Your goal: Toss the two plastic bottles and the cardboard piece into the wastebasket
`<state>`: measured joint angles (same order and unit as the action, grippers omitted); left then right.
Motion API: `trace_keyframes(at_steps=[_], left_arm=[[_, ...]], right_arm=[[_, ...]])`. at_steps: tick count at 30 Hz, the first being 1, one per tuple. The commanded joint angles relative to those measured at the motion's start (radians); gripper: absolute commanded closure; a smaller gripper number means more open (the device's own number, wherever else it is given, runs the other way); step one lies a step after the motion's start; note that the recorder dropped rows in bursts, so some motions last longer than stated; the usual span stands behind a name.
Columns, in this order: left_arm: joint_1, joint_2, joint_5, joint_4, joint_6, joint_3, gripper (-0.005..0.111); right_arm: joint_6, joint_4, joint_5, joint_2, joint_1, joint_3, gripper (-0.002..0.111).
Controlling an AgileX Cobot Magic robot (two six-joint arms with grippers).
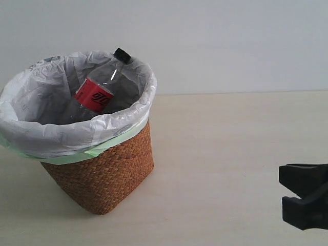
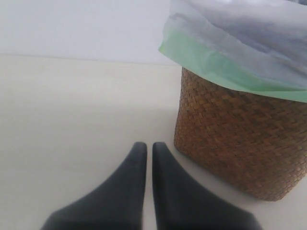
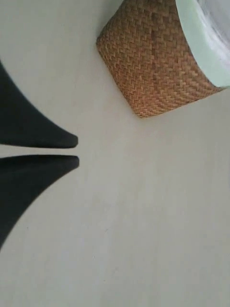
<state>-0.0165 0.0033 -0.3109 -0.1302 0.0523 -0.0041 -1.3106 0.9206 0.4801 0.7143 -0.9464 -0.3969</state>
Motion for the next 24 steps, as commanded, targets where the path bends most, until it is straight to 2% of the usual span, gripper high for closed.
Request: trace_keyframes(at_steps=[1, 18, 21, 24], left_arm=[[0.001, -0.003, 0.001, 0.003, -0.008, 0.004, 0.103], [0.001, -0.003, 0.001, 0.003, -0.008, 0.004, 0.103], [0.001, -0.003, 0.001, 0.003, -0.008, 0.004, 0.103], [0.001, -0.003, 0.001, 0.003, -0.008, 0.004, 0.103]], right_arm=[[-0.014, -0.024, 0.018, -0.006, -0.001, 0.002, 0.107], [-0.014, -0.016, 0.01, -0.008, 0.005, 0.002, 0.107], [-0.007, -0.044, -0.064, -0.054, 0.085, 0.012, 0.107], [0.077, -0.044, -0.252, -0.131, 0.209, 0.068, 0.107]])
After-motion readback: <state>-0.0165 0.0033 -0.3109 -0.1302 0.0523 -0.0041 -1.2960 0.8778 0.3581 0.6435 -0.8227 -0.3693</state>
